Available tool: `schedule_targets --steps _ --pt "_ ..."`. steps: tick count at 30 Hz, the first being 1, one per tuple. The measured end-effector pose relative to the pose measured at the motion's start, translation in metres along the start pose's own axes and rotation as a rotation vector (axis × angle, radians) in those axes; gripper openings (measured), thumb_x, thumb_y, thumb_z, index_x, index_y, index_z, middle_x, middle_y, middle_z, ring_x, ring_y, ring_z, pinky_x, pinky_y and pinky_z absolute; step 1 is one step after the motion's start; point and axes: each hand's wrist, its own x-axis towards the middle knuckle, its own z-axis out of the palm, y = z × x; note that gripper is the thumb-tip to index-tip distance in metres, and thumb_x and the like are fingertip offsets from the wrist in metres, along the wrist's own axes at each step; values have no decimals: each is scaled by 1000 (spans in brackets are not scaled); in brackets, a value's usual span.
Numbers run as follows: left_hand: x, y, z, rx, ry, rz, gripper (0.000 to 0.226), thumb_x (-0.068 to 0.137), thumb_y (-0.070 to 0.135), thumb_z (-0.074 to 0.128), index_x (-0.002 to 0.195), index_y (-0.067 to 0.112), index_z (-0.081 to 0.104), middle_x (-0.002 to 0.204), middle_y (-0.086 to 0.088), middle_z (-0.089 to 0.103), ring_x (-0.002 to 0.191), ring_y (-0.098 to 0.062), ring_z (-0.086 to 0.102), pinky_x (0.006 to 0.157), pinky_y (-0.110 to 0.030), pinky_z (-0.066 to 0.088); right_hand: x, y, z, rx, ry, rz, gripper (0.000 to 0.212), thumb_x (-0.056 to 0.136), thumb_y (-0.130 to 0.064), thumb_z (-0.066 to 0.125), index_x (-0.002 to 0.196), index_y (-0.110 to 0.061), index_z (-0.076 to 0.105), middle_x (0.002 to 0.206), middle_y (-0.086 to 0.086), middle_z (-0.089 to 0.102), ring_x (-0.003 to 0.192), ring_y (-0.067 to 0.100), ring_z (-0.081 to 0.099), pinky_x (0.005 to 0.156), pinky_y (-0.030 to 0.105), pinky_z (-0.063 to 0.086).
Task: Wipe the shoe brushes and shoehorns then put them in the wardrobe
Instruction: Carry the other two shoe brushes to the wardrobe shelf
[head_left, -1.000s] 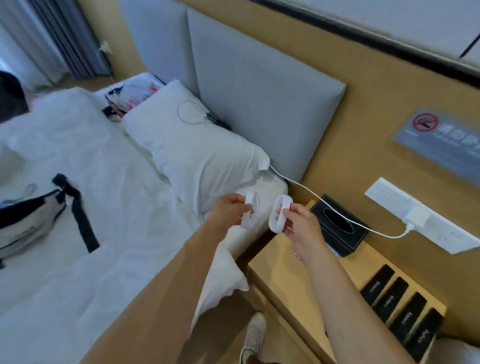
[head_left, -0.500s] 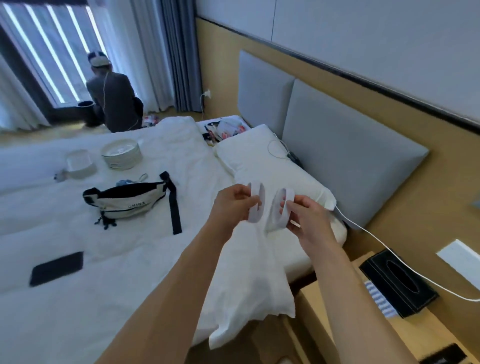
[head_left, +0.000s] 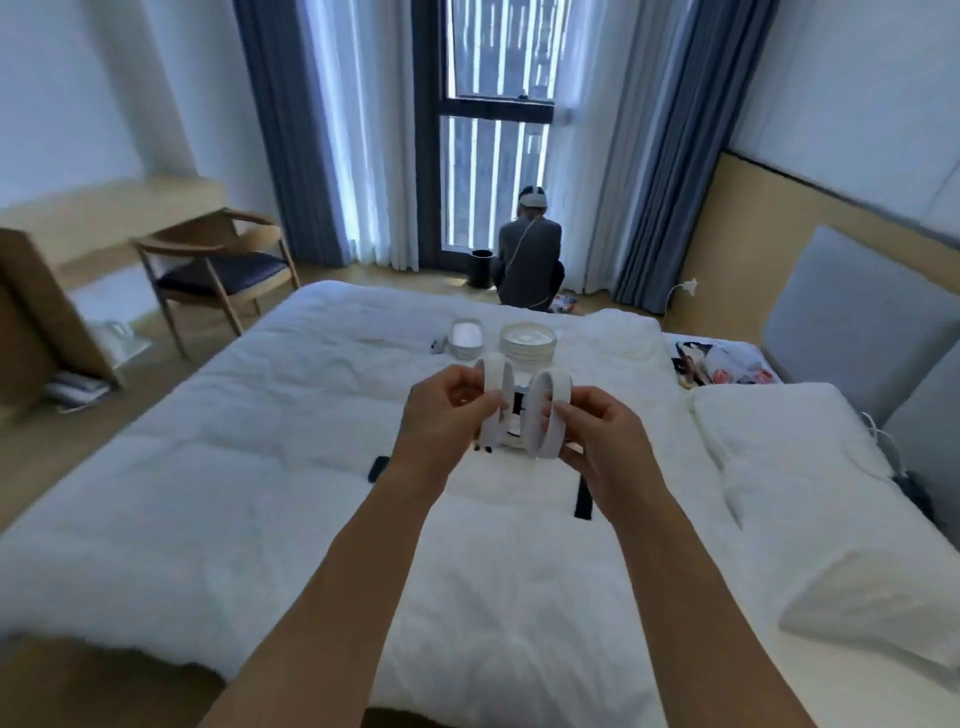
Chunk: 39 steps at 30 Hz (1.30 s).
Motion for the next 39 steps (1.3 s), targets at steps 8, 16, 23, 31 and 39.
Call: schedule_targets --steps 8,16,23,31,39 --pt "-28 15 -182 31 425 39 13 84 14 71 96 19 69 93 -4 74 93 -20 70 84 -52 57 4 -4 198 0 -480 -10 11 92 -13 66 98 -17 74 95 3 75 93 20 71 73 29 57" --pt "-64 31 -326 101 838 76 12 85 11 70 96 14 70 90 -7 74 90 -25 70 85 -54 56 -12 -3 380 6 -850 -63 15 93 -14 65 105 -18 72 103 4 72 102 22 69 87 38 59" --pt "-53 55 -442 178 1080 118 11 86 11 69 96 7 68 92 -15 72 93 -35 68 85 -57 55 -4 -7 533 103 -1131 -44 16 93 -14 65 107 -12 71 96 8 71 99 29 69 85 41 60" --pt "-58 63 -544 213 1291 109 9 85 13 69 94 11 69 89 -12 73 90 -31 68 85 -53 54 -18 -5 680 137 -1399 1 12 93 -14 65 102 -14 73 93 7 70 92 23 66 73 28 55" --pt "-97 51 -649 199 1504 116 5 84 12 71 88 14 69 90 -13 72 82 -20 66 78 -43 53 -74 22 804 137 -1572 38 12 92 -13 65 101 -12 72 94 10 67 91 22 65 73 29 56"
